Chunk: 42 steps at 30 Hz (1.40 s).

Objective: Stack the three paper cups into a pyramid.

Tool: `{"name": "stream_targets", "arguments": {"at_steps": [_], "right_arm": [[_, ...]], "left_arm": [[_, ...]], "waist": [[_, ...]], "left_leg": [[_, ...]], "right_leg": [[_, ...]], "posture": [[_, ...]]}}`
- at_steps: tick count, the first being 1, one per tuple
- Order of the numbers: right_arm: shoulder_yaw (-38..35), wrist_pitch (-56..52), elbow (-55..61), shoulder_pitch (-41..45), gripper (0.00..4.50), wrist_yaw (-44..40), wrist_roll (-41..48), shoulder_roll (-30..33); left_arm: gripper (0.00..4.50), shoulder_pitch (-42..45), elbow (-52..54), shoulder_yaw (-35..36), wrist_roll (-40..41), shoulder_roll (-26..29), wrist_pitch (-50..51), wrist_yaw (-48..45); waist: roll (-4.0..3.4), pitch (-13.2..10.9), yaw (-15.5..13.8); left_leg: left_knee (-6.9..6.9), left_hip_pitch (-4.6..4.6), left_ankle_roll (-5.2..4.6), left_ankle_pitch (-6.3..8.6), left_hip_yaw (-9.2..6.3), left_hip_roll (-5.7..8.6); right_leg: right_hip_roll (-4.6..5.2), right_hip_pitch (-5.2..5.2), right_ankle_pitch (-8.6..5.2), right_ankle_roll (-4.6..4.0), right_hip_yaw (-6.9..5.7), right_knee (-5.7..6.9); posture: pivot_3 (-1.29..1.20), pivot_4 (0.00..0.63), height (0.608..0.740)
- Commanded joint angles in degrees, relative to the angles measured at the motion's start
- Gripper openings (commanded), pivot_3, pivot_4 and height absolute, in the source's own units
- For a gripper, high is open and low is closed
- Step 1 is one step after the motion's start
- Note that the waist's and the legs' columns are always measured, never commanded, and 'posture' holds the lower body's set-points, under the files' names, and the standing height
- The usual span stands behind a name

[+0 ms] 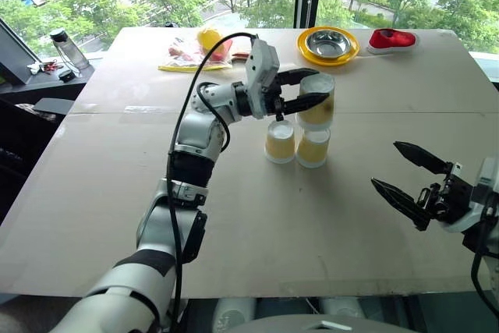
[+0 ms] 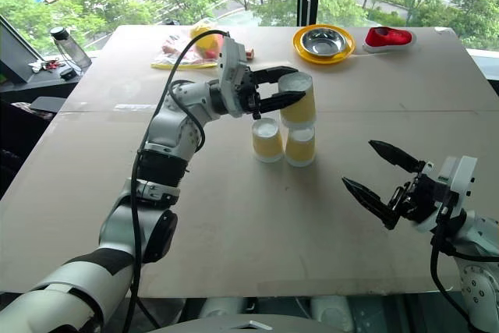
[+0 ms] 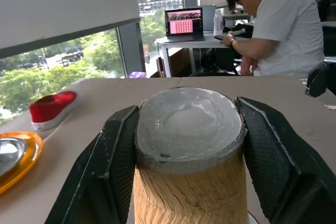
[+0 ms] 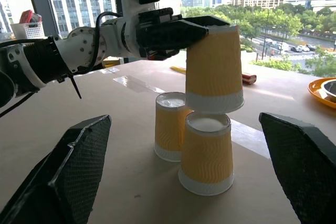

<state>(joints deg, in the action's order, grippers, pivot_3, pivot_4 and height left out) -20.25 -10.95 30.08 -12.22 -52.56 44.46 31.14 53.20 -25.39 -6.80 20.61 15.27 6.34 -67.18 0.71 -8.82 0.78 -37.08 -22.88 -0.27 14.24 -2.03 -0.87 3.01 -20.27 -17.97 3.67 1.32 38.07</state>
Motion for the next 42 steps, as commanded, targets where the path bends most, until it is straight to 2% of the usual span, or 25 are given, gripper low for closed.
{"name": "stream_targets", "arguments": {"at_steps": [1, 19, 30, 32, 33, 35, 42], "right_arm": [[-1.55, 1.11, 1.70, -0.18, 4.50, 0.44, 0.82, 0.06], [-1.17, 0.10, 0.48, 2.73, 4.50, 0.28, 2.25, 0.97], [-1.04, -1.06, 0.69, 4.12, 4.50, 0.75, 2.50, 1.67], [-1.09, -1.13, 0.73, 4.12, 4.50, 0.76, 2.48, 1.61], [-1.12, -1.13, 0.73, 4.12, 4.50, 0.80, 2.52, 1.53], [-1.12, -1.05, 0.72, 4.03, 4.50, 0.78, 2.51, 1.39], [-1.36, -0.82, 0.52, 3.22, 4.50, 0.19, 2.49, 1.35]], "left_arm": [[2.43, 0.68, 1.16, 0.95, -0.15, 0.45, -1.35, -0.78], [2.43, -4.01, 9.11, 2.20, 1.13, 3.31, 3.56, 1.26], [2.43, -3.57, 8.07, 2.22, 0.02, 3.18, 3.21, 2.53], [3.35, -3.50, 7.96, 2.15, -0.40, 3.22, 2.87, 2.90], [3.57, -3.46, 7.92, 2.16, -0.54, 3.22, 2.76, 3.09], [4.39, -3.41, 8.01, 2.22, -0.54, 3.18, 2.74, 3.29], [4.39, -3.86, 11.29, 3.60, 1.83, 3.04, 4.65, 4.07]], "waist": [[0.00, 0.00, -0.05], [0.00, 0.00, -0.13], [0.00, 0.00, -0.14], [0.00, 0.00, -0.14], [0.00, 0.00, -0.14], [0.00, 0.00, -0.14], [0.00, 0.00, -0.13]], "left_leg": [[0.00, 0.00, 0.00, 0.00, -0.01, 0.00], [-0.01, 0.00, 0.00, 0.00, -0.09, -0.01], [-0.03, 0.00, 0.00, 0.00, -0.09, -0.01], [-0.03, 0.00, 0.00, 0.00, -0.09, -0.01], [-0.03, 0.00, 0.00, 0.00, -0.08, -0.01], [-0.03, 0.00, 0.00, 0.00, -0.08, -0.01], [-0.03, 0.00, 0.00, 0.00, -0.08, -0.01]], "right_leg": [[0.00, 0.00, 0.00, 0.00, 0.00, 0.00], [0.02, 0.00, 0.00, 0.00, 0.01, 0.01], [0.01, 0.00, 0.00, 0.00, 0.01, 0.02], [0.01, 0.01, 0.00, 0.00, 0.01, 0.02], [0.02, 0.01, 0.00, 0.00, 0.01, 0.02], [0.01, 0.00, 0.00, 0.00, 0.01, 0.02], [0.01, 0.01, 0.00, 0.00, 0.01, 0.02]], "posture": [[0.00, 0.150, 0.740], [0.00, 0.150, 0.740], [0.00, 0.150, 0.740], [0.00, 0.150, 0.740], [0.00, 0.150, 0.740], [0.00, 0.150, 0.740], [0.00, 0.150, 0.740]]}}
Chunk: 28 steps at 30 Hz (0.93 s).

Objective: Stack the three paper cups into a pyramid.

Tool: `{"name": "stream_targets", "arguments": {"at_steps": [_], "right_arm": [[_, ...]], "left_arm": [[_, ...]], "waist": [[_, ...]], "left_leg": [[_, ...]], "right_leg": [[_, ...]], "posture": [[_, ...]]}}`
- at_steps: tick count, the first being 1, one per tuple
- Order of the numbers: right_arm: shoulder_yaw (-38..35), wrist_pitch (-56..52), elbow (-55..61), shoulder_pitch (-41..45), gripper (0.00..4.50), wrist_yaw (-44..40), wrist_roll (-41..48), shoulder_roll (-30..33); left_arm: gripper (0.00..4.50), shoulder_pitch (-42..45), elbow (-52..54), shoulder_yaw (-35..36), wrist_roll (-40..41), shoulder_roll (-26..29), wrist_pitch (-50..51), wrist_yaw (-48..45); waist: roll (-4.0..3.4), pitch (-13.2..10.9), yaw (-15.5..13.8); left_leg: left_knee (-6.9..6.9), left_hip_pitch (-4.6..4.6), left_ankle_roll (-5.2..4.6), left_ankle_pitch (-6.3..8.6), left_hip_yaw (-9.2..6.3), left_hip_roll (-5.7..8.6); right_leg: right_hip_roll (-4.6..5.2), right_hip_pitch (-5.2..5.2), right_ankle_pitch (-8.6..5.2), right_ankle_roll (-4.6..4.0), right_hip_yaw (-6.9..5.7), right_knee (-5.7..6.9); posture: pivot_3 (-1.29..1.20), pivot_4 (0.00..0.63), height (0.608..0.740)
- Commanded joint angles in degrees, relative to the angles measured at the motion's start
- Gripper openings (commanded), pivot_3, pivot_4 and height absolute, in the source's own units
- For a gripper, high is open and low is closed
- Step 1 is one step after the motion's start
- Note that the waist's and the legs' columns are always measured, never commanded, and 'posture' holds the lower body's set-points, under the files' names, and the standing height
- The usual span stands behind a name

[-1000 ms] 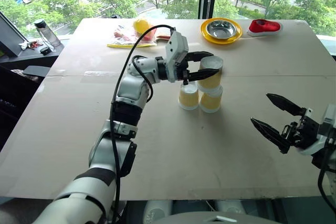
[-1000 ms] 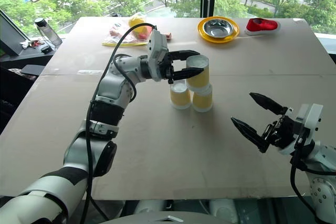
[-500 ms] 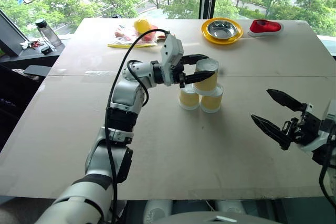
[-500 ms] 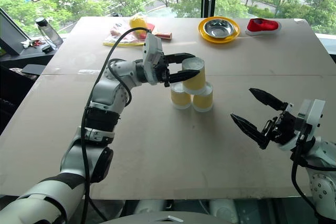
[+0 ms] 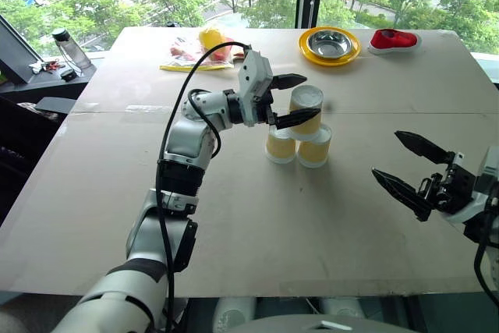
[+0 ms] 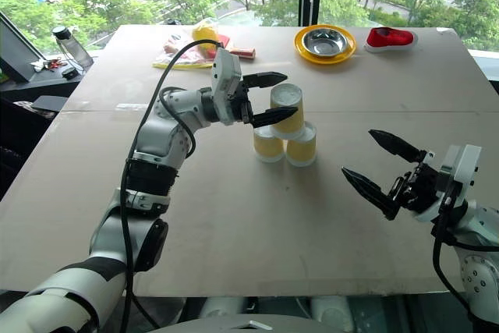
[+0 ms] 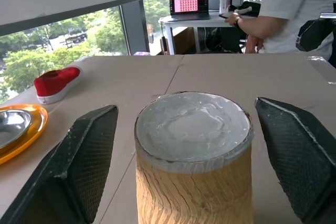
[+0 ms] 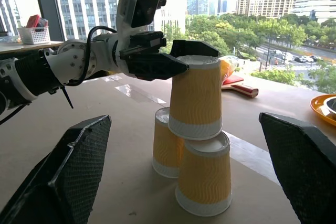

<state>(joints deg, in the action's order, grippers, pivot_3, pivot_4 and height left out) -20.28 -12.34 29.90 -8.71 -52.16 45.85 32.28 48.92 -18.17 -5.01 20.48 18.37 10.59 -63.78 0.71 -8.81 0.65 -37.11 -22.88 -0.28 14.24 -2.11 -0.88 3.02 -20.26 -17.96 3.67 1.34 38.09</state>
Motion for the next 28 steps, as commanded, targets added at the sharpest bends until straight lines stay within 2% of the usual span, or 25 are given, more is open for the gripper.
{"name": "stream_targets", "arguments": {"at_steps": [1, 3, 6, 10, 12, 14, 19, 24, 28], "right_arm": [[-1.38, 0.58, 0.73, -0.36, 4.50, -0.22, 1.13, 0.22], [-1.45, 0.69, 0.51, -1.06, 4.50, -0.63, 0.92, 0.27], [-1.49, 1.89, -1.59, -3.90, 4.50, -2.11, -0.96, -0.18], [-1.16, 6.55, -8.04, -7.38, 4.50, -5.30, -4.75, -1.85], [-0.72, 8.55, -11.63, -7.71, 4.50, -6.52, -6.14, -2.72], [0.05, 10.71, -15.52, -7.65, 4.50, -8.01, -8.32, -2.90], [2.51, 16.15, -24.03, -5.05, 4.50, -10.32, -13.86, -2.70], [4.45, 15.43, -27.03, -2.01, 4.50, -9.32, -16.16, -1.90], [5.01, 13.72, -27.49, -0.31, 4.50, -9.02, -15.98, -1.50]], "left_arm": [[4.39, 0.38, 4.40, 2.03, 2.20, -0.12, 0.57, 0.84], [4.39, 0.12, 7.63, 4.18, 5.72, 0.07, 3.06, 1.00], [4.39, -3.23, 17.24, 9.57, 13.60, 3.59, 9.92, 1.57], [4.39, -16.10, 29.41, 13.31, 19.53, 11.52, 20.00, 2.74], [4.39, -24.52, 33.62, 13.25, 16.61, 15.66, 19.91, 3.65], [4.39, -32.45, 36.05, 13.66, 12.62, 17.23, 17.08, 6.14], [4.39, -48.44, 39.75, 13.46, 6.98, 14.70, 10.93, 12.04], [4.39, -56.94, 39.10, 10.37, 1.12, 11.86, 5.27, 16.18], [4.39, -59.36, 37.36, 8.37, -1.24, 11.32, 1.68, 16.16]], "waist": [[0.00, 0.00, 0.00], [0.00, 0.00, 0.00], [0.01, -0.02, 0.20], [-0.17, 0.08, 0.72], [-0.26, 0.08, 0.74], [-0.26, 0.06, 0.51], [-0.23, 0.04, -0.23], [-0.25, 0.06, -0.36], [-0.26, 0.06, -0.30]], "left_leg": [[0.00, 0.00, 0.00, 0.00, -0.01, 0.00], [0.00, 0.00, 0.00, 0.00, -0.01, 0.00], [0.00, -0.02, 0.00, 0.00, -0.01, -0.03], [0.21, 0.15, 0.00, 0.00, 0.13, -0.21], [0.29, 0.23, -0.03, 0.02, 0.17, -0.34], [0.26, 0.25, -0.04, 0.03, 0.21, -0.34], [0.06, 0.30, -0.05, 0.04, 0.20, -0.33], [0.06, 0.42, -0.06, 0.04, 0.16, -0.30], [0.08, 0.42, -0.05, 0.04, 0.14, -0.32]], "right_leg": [[0.00, 0.00, 0.00, 0.00, 0.00, 0.00], [0.00, 0.00, 0.00, 0.00, 0.00, 0.00], [0.01, -0.01, 0.00, 0.00, 0.01, 0.00], [-0.02, -0.01, -0.01, -0.01, 0.16, -0.06], [-0.03, 0.00, -0.01, -0.02, 0.21, -0.06], [-0.02, 0.00, -0.01, -0.02, 0.25, -0.03], [0.06, 0.18, 0.00, -0.05, 0.22, -0.06], [0.11, 0.33, 0.00, -0.06, 0.25, -0.06], [0.11, 0.32, 0.00, -0.07, 0.28, -0.06]], "posture": [[0.00, 0.150, 0.740], [0.00, 0.150, 0.740], [0.00, 0.150, 0.740], [0.00, 0.150, 0.740], [0.00, 0.150, 0.740], [0.00, 0.150, 0.740], [0.00, 0.150, 0.740], [0.00, 0.150, 0.740], [0.00, 0.150, 0.740]]}}
